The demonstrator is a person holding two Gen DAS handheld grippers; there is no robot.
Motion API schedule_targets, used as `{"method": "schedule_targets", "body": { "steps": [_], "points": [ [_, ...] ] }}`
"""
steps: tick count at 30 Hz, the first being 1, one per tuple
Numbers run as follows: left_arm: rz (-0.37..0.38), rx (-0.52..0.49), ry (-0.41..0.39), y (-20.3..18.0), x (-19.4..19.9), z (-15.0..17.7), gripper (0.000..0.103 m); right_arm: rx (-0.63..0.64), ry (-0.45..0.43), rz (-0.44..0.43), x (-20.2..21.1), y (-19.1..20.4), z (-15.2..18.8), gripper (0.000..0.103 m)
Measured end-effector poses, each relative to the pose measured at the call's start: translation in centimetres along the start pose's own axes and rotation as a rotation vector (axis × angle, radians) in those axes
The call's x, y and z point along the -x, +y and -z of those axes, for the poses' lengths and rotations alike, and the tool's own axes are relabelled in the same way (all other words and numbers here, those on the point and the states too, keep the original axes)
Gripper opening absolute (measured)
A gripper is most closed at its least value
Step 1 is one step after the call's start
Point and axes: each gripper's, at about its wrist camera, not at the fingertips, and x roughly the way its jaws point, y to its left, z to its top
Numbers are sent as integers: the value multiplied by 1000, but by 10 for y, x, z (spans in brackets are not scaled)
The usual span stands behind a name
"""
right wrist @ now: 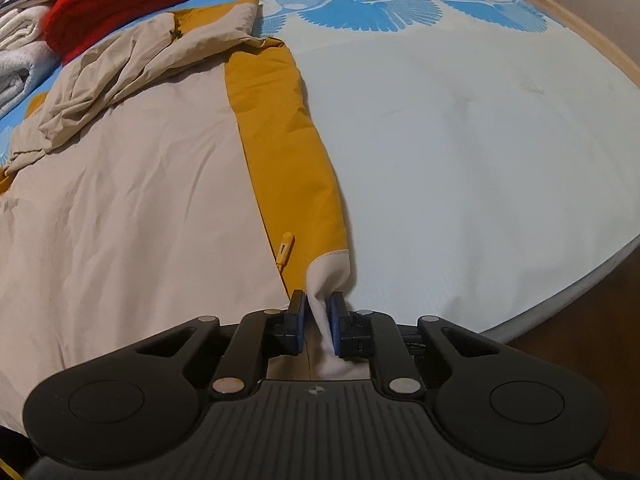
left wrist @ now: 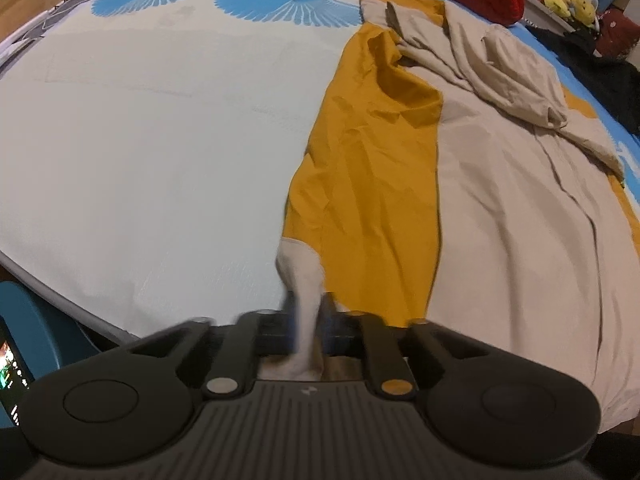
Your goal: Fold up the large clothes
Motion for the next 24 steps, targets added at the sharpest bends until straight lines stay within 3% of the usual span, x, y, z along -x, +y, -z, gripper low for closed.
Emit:
{"method": "schedule_targets", "body": {
  "steps": [3, 7, 15, 24],
  "points": [
    [6, -21, -33, -6, 11, 1, 4, 7, -16, -10, 4, 1, 0, 4],
    [52, -75, -105, -15, 40, 0, 2, -24, -60, -49, 20, -2, -3, 3],
    [196, -101, -227, -20, 118, -5, 2, -38, -225, -218, 94, -8, -10, 1],
    [189, -183, -269, -25, 200, 9, 1, -32, -383, -334, 188, -41, -15, 0]
  ]
}}
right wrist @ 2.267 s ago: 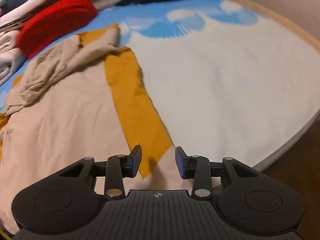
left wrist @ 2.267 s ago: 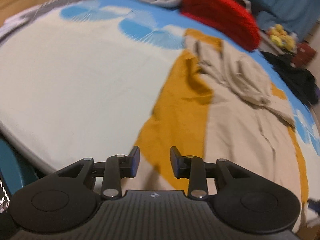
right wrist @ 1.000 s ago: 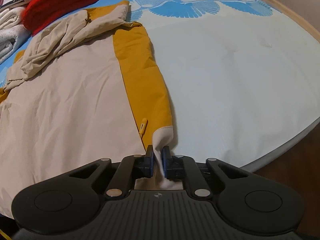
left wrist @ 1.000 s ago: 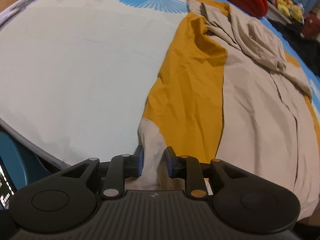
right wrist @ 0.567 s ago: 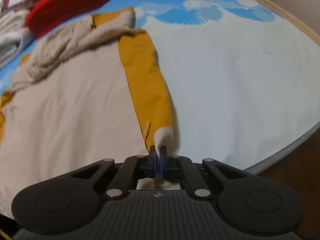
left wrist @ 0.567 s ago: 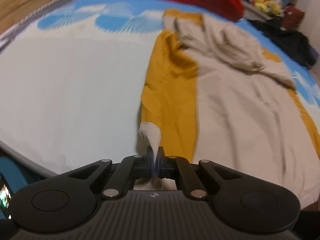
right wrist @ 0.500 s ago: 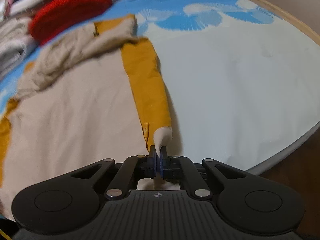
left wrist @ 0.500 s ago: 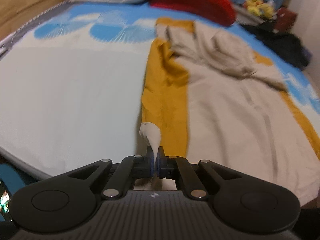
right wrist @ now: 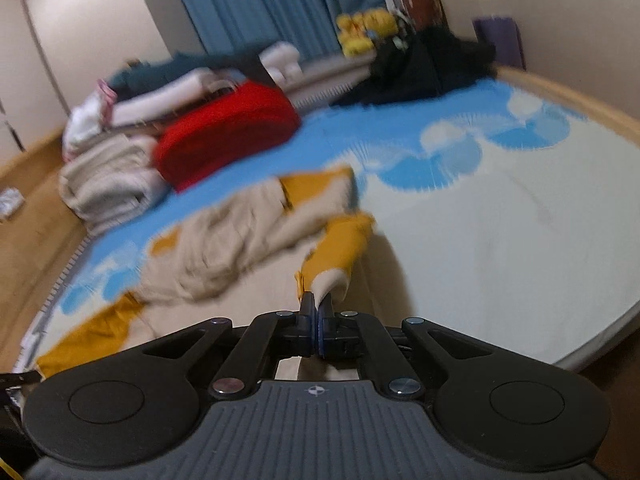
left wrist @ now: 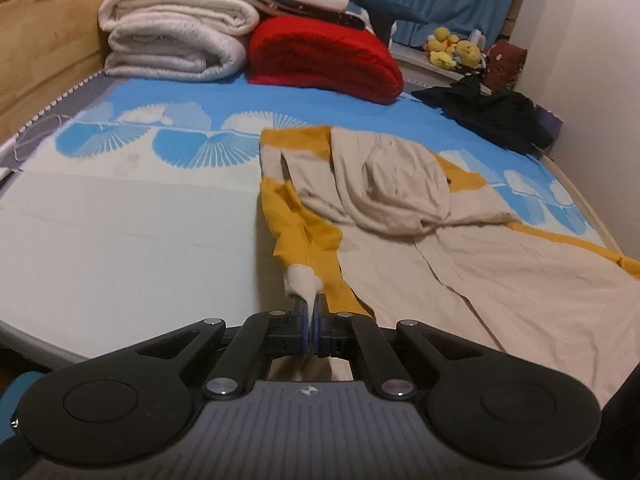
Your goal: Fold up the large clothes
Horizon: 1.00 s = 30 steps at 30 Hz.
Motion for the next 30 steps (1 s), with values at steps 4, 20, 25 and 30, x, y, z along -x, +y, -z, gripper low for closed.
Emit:
{"method": "schedule_targets", "body": {
  "steps": [4, 20, 25, 30],
  "points": [
    [69, -38, -50, -8, 59, 0, 1, 23, -69, -42, 53, 0, -8, 0],
    [204, 256, 11, 62, -101, -72, 3, -135, -143, 14, -14, -37, -38, 0],
    [191, 455, 9, 95, -172, -94, 29, -129, -117, 150, -106, -37, -62, 12],
    [67, 461, 87, 98, -188, -90, 32, -150, -86, 196, -143, -58, -61, 15]
  ]
}}
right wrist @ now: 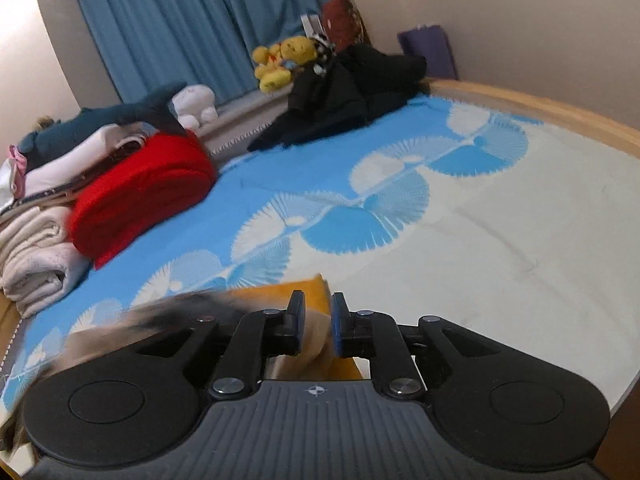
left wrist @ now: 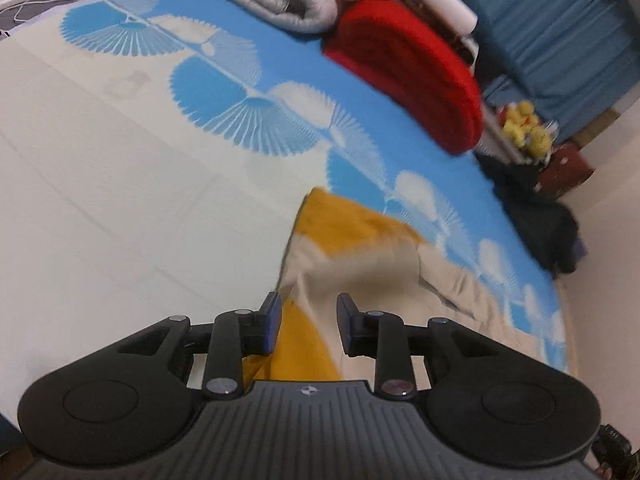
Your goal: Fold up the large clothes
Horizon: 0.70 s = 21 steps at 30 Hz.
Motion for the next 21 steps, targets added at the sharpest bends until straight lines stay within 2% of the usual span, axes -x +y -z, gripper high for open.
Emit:
{"method": "schedule_targets", "body": {
  "steps": [2, 4, 8, 11, 15, 21],
  "points": [
    [-27, -31, 0, -2, -1, 3, 32, 25, 37, 0, -6, -2, 2, 15],
    [-39, -56, -3, -5, -1, 5, 32, 58, 26, -12, -3, -1, 1, 19],
    [-51, -156, 3, -13, -7, 19, 32, 54, 69, -23, -8, -3, 5, 27],
    [-78, -193, 12, -14, -16, 25, 32, 79, 100, -30, -15, -3, 10, 56],
    [-57, -192, 6, -20, -27, 19, 32, 115, 178, -14, -35, -6, 22, 56],
    [-78, -239, 27, -37, -54, 12, 43, 168, 241, -4, -69, 3, 26, 56]
  ]
}}
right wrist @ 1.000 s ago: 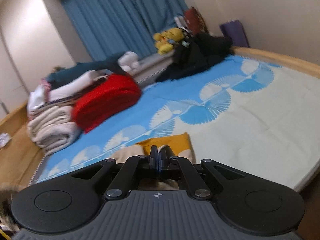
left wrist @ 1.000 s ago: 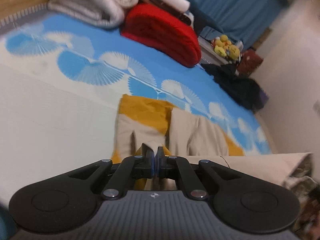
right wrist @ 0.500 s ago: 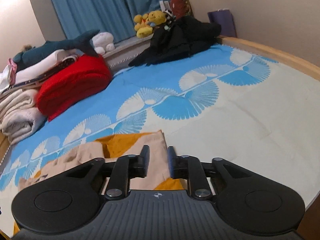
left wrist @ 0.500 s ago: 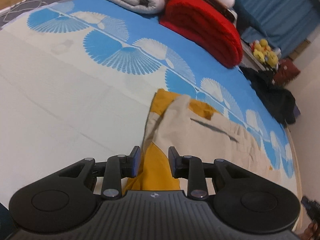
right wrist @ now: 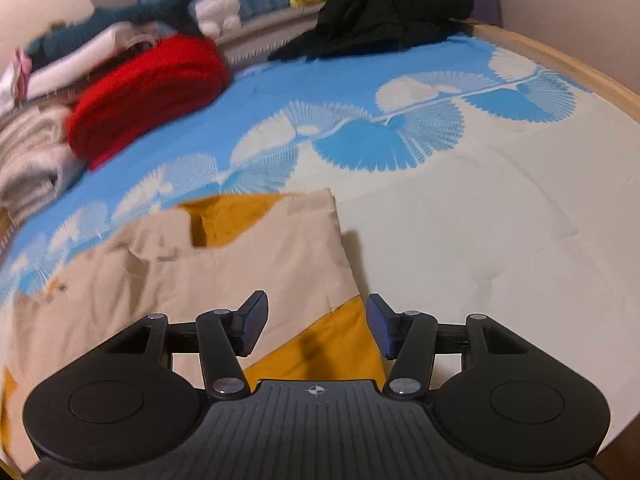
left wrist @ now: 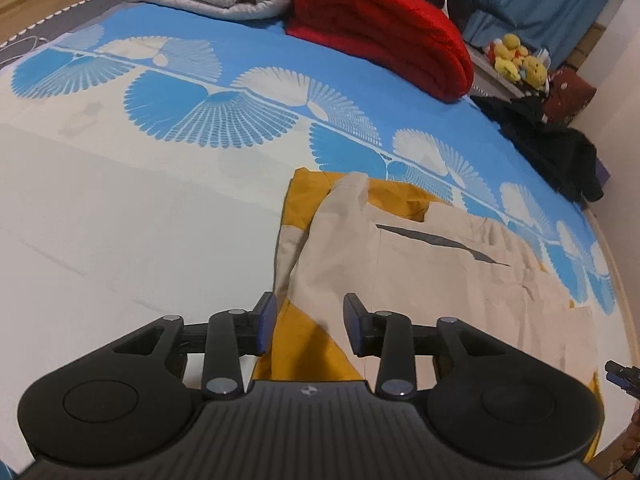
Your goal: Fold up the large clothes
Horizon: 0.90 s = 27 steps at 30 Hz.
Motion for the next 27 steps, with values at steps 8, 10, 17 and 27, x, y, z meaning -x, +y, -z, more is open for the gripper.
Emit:
{"method": "schedule_targets", "body": {
  "steps": [8, 10, 17, 27],
  "points": [
    [-69, -70, 33, -7, -41, -16, 51, 25, 145, 44, -49, 7, -2, 56],
    [-65, -73, 48, -9, -48, -18, 59, 50, 160, 56, -57, 10, -2, 56],
    [-65, -169, 51, -23, -66, -19, 60, 132, 99, 82, -56, 18, -7, 0],
    [-57, -206, 44, -21, -66, -20, 14, 60, 66, 49, -50, 6, -16, 18]
  ]
}}
